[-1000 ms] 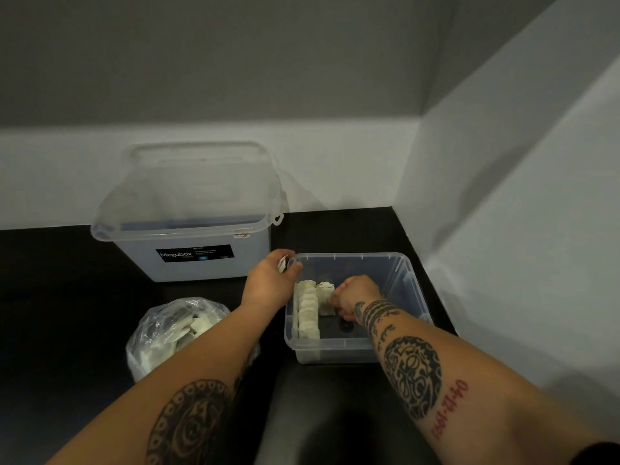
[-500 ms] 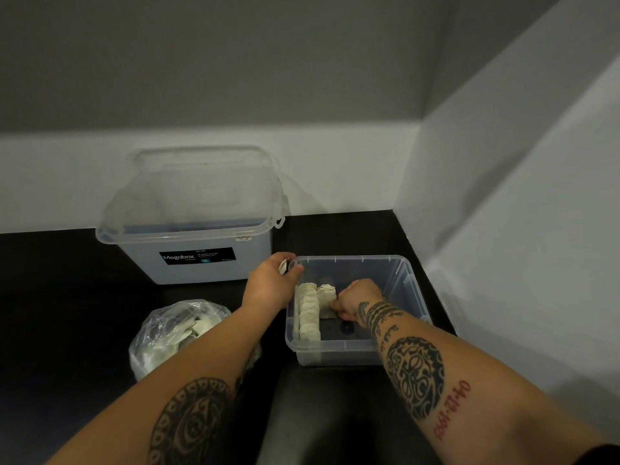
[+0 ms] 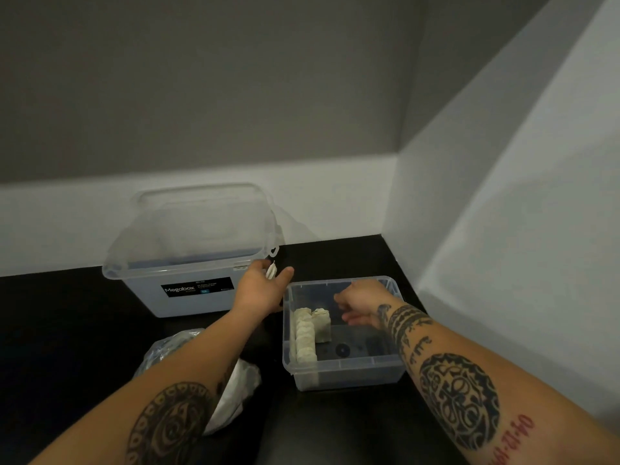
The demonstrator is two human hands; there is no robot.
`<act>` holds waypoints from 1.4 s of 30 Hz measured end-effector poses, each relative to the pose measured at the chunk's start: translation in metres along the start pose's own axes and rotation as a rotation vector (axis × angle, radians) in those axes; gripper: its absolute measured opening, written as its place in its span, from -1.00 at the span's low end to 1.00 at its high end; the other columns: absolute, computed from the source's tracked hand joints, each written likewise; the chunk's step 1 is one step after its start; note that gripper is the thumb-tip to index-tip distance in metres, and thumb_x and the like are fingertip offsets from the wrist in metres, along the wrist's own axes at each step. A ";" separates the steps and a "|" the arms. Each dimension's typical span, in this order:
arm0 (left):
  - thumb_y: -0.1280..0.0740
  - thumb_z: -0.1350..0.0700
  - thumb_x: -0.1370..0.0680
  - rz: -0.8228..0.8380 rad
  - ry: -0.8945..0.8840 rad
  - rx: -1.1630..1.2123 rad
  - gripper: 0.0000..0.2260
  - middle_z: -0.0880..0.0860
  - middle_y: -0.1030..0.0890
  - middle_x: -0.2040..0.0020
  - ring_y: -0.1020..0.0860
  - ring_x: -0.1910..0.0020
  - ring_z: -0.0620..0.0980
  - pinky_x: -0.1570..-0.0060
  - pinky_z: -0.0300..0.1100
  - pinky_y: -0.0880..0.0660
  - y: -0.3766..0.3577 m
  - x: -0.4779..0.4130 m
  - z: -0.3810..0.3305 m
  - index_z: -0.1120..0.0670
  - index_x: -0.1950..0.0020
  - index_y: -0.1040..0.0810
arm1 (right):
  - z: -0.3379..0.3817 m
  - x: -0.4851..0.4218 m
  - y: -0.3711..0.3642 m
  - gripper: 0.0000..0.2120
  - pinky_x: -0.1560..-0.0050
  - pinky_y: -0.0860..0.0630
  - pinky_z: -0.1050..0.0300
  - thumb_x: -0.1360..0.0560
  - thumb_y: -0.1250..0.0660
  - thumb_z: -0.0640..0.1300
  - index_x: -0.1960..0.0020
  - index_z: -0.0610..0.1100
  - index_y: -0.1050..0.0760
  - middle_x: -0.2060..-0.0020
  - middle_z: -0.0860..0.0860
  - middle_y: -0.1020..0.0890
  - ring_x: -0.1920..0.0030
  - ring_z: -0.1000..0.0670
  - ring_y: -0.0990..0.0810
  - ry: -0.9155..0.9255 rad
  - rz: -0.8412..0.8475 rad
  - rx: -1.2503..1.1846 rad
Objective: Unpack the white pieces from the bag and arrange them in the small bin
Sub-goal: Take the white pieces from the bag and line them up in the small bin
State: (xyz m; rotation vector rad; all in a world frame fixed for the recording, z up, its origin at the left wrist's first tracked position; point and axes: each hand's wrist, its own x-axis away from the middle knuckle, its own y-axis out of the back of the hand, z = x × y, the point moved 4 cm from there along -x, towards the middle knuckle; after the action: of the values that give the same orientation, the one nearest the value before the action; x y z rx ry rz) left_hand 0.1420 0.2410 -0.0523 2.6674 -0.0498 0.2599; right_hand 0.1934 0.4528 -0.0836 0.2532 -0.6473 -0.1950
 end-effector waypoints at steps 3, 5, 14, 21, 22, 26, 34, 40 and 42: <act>-0.35 0.07 -0.64 0.098 0.037 0.269 -0.61 0.18 -0.62 -0.11 -0.64 0.10 0.09 0.26 -0.09 -0.64 -0.007 0.005 -0.010 0.08 -0.45 -0.40 | 0.016 0.014 0.002 -0.86 -0.04 -0.68 0.02 -0.60 -0.37 -0.13 -0.14 -0.11 -0.56 -0.04 -0.09 -0.67 -0.04 -0.08 -0.69 0.144 0.003 -0.041; -0.25 0.22 -0.66 0.218 0.076 0.470 -0.69 0.22 -0.62 -0.09 -0.64 0.11 0.12 0.19 -0.05 -0.64 -0.014 0.010 -0.016 0.13 -0.41 -0.39 | 0.026 0.021 0.002 -0.90 0.03 -0.67 0.06 -0.60 -0.37 -0.13 -0.10 -0.09 -0.59 -0.04 -0.09 -0.69 -0.01 -0.05 -0.69 0.257 0.000 -0.107; -0.41 0.26 -0.59 0.324 -0.030 0.482 -0.74 0.19 -0.67 -0.16 -0.70 -0.07 0.14 0.09 0.01 -0.67 -0.028 0.016 -0.016 0.07 -0.26 -0.56 | 0.036 0.038 -0.007 -0.76 0.09 -0.62 0.16 -0.58 -0.42 -0.08 -0.24 -0.05 -0.60 -0.05 0.00 -0.67 -0.04 0.04 -0.64 0.502 0.021 -0.172; -0.54 0.20 -0.49 0.263 -0.080 0.340 -0.66 0.13 -0.62 -0.12 -0.67 -0.06 0.13 0.15 -0.09 -0.67 -0.032 0.019 -0.011 0.02 -0.21 -0.55 | 0.032 0.036 -0.007 -0.89 0.16 -0.59 0.21 -0.59 -0.40 -0.08 -0.09 -0.03 -0.65 0.00 0.03 -0.70 -0.02 0.05 -0.66 0.506 0.017 -0.136; -0.54 0.21 -0.50 0.255 -0.087 0.332 -0.67 0.12 -0.63 -0.11 -0.67 -0.05 0.12 0.16 -0.11 -0.66 -0.032 0.020 -0.011 0.02 -0.20 -0.55 | 0.032 0.035 -0.007 -0.90 0.15 -0.60 0.20 -0.59 -0.40 -0.08 -0.08 -0.03 -0.65 0.01 0.03 -0.70 -0.01 0.03 -0.66 0.503 0.000 -0.138; -0.51 0.23 -0.52 0.230 -0.107 0.321 -0.72 0.12 -0.67 -0.07 -0.69 -0.01 0.10 0.16 -0.11 -0.66 -0.030 0.019 -0.010 0.04 -0.18 -0.58 | 0.033 0.034 -0.006 -0.85 0.16 -0.60 0.20 -0.57 -0.43 -0.09 -0.14 -0.01 -0.63 0.01 0.01 -0.71 0.02 0.03 -0.67 0.522 0.006 -0.160; -0.45 0.19 -0.58 0.163 -0.076 0.337 -0.75 0.10 -0.64 -0.05 -0.66 0.03 0.06 0.20 -0.16 -0.65 -0.029 0.014 -0.002 0.05 -0.23 -0.56 | 0.018 0.020 -0.010 -0.97 0.18 -0.59 0.22 -0.57 -0.43 -0.10 0.00 -0.01 -0.61 0.11 -0.01 -0.70 0.13 0.06 -0.66 0.483 -0.013 -0.020; -0.32 0.06 -0.65 -0.071 -0.110 0.071 -0.84 -0.08 -0.58 0.08 -0.56 0.08 -0.10 0.08 -0.14 -0.57 -0.013 0.000 0.013 -0.02 -0.23 -0.56 | -0.018 -0.003 -0.013 -0.87 -0.02 -0.67 0.09 -0.55 -0.45 -0.11 -0.08 -0.09 -0.63 0.05 -0.04 -0.70 0.04 0.01 -0.69 0.258 0.051 0.220; -0.36 0.04 -0.64 -0.085 -0.140 -0.060 -0.79 -0.11 -0.55 0.11 -0.52 0.13 -0.18 0.22 -0.27 -0.45 -0.011 0.000 0.018 0.01 -0.26 -0.54 | -0.028 -0.011 -0.018 -0.84 -0.05 -0.67 0.08 -0.53 -0.47 -0.13 -0.10 -0.09 -0.62 0.02 -0.04 -0.69 0.01 0.00 -0.69 0.162 0.046 0.253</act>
State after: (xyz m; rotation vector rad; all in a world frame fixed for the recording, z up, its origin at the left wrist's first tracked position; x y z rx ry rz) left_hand 0.1455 0.2433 -0.0728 2.6164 0.0118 0.0440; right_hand 0.2002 0.4436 -0.1164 0.4920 -0.5156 -0.0464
